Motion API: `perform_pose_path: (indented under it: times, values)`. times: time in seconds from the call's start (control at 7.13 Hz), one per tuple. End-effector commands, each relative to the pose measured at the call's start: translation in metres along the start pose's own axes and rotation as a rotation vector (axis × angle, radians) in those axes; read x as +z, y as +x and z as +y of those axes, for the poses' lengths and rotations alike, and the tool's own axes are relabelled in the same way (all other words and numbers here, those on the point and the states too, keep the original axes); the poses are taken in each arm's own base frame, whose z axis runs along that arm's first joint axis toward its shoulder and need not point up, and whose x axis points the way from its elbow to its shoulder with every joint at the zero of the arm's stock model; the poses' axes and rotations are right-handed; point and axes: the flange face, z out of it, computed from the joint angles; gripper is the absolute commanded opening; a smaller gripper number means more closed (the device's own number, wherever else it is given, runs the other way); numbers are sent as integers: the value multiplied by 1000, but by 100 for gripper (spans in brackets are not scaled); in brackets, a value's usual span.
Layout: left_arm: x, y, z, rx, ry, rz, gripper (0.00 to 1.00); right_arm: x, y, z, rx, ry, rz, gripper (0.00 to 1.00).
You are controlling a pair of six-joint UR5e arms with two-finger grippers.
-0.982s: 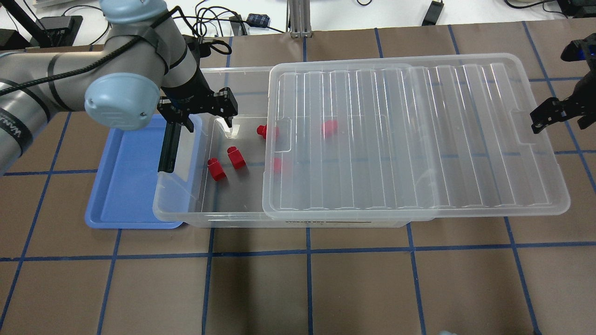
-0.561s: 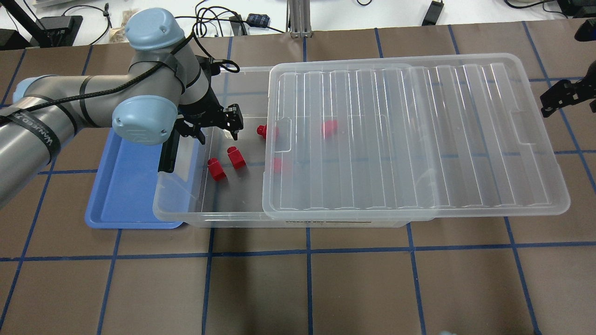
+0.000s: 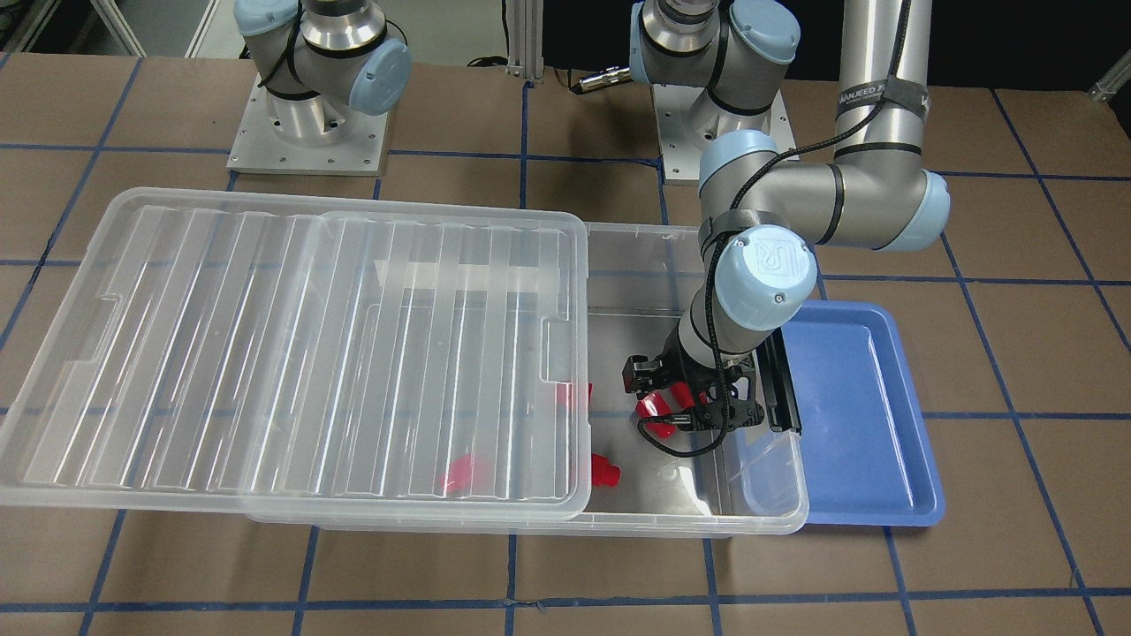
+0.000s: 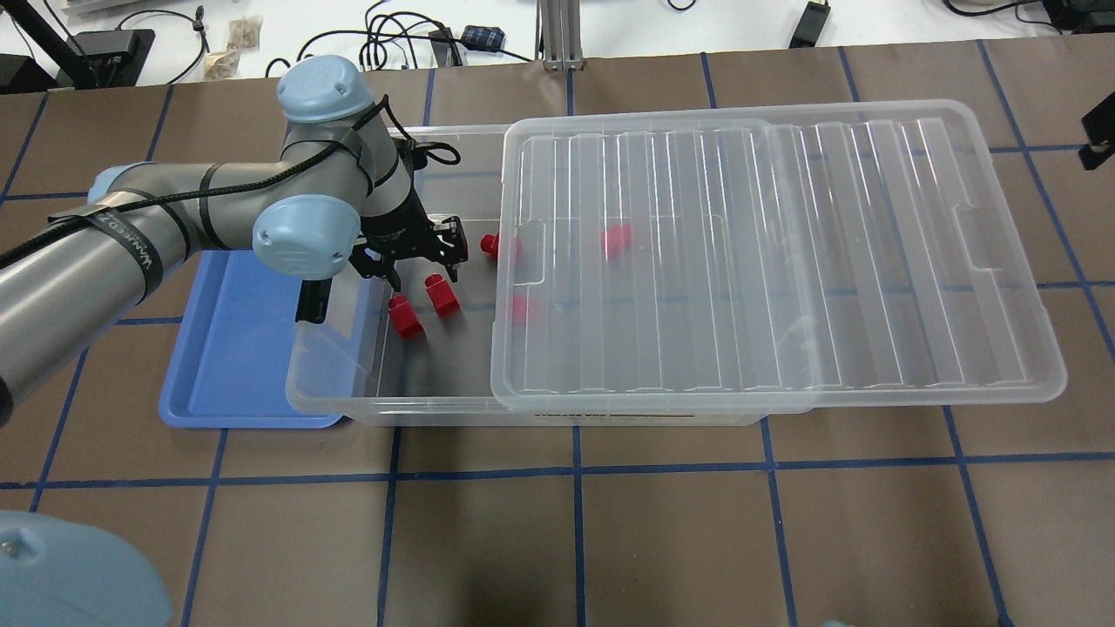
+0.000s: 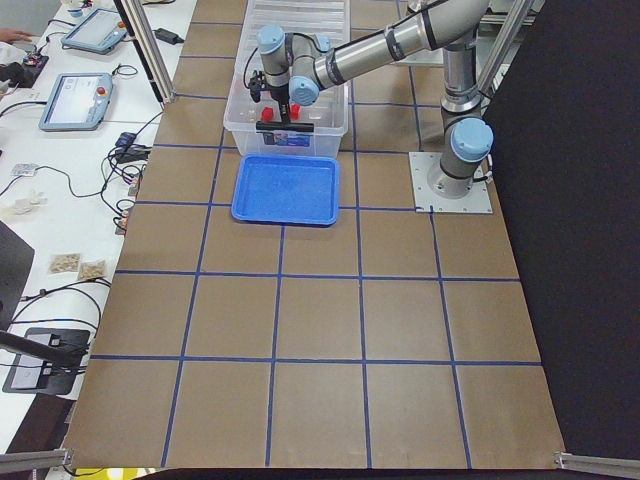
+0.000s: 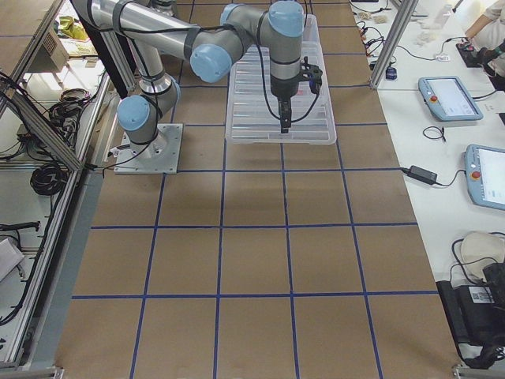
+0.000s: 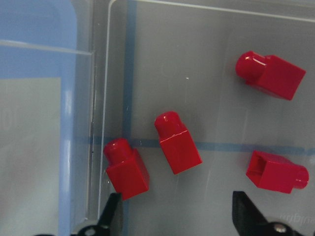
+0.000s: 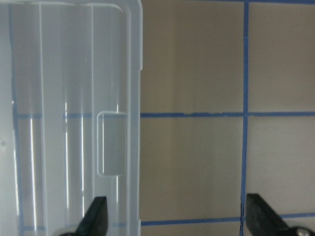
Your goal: Place red block in blue tray from box
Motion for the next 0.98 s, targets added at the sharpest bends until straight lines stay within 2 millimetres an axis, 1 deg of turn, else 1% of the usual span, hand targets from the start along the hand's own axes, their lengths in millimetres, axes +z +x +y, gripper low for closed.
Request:
perform_pose_path:
  times: [0.0,0.14,0.42,0.56,0.7,0.84]
  values:
    - [29,2,-9,-7,7,17,79,-48,-22,17,116,-20,-16,100]
    - [35,2,-11,-7,3,17,79,-48,-56,12,98,-19,-22,100]
    - [43,1,-12,-8,-11,14,79,-55,-146,7,139,-10,-30,100]
    - [47,1,-10,-9,-20,14,79,-57,-183,7,148,-2,-31,100]
    - [51,-1,-8,-11,-29,12,76,-58,-210,9,178,-2,-39,100]
    - [51,0,-7,-11,-28,15,64,-55,-227,11,180,-8,-41,100]
